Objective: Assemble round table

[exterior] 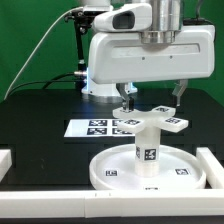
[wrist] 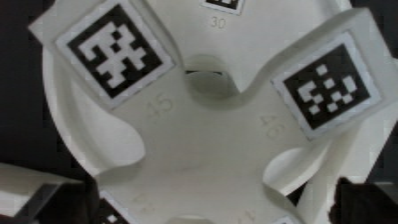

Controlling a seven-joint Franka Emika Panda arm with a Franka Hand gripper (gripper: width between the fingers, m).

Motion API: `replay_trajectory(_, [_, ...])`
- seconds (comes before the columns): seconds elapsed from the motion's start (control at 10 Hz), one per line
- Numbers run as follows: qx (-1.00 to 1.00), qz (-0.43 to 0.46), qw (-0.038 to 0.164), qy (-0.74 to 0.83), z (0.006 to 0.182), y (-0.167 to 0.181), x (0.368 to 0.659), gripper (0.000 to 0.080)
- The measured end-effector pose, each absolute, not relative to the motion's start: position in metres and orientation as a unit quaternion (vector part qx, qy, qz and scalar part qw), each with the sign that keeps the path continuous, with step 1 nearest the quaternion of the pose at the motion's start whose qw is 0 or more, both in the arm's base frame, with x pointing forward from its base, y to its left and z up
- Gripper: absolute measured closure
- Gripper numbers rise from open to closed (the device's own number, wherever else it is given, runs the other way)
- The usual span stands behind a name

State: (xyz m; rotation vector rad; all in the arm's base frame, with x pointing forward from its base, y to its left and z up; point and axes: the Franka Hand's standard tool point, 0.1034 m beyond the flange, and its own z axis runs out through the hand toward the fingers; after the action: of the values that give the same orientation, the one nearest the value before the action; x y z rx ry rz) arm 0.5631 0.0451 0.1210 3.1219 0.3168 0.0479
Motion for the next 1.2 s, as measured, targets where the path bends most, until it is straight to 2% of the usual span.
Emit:
replay_trajectory(0.4, [0.999,0.011,0.002,0.038,0.118,0.036,0.565,0.015])
replay_trajectory(0.8, [0.999,0.013,0.002,0.039,0.111,0.05,0.564,0.015])
replay_trajectory(1.2, [0.999,0.011,0.005,0.039,0.103,0.048,0.563,0.015])
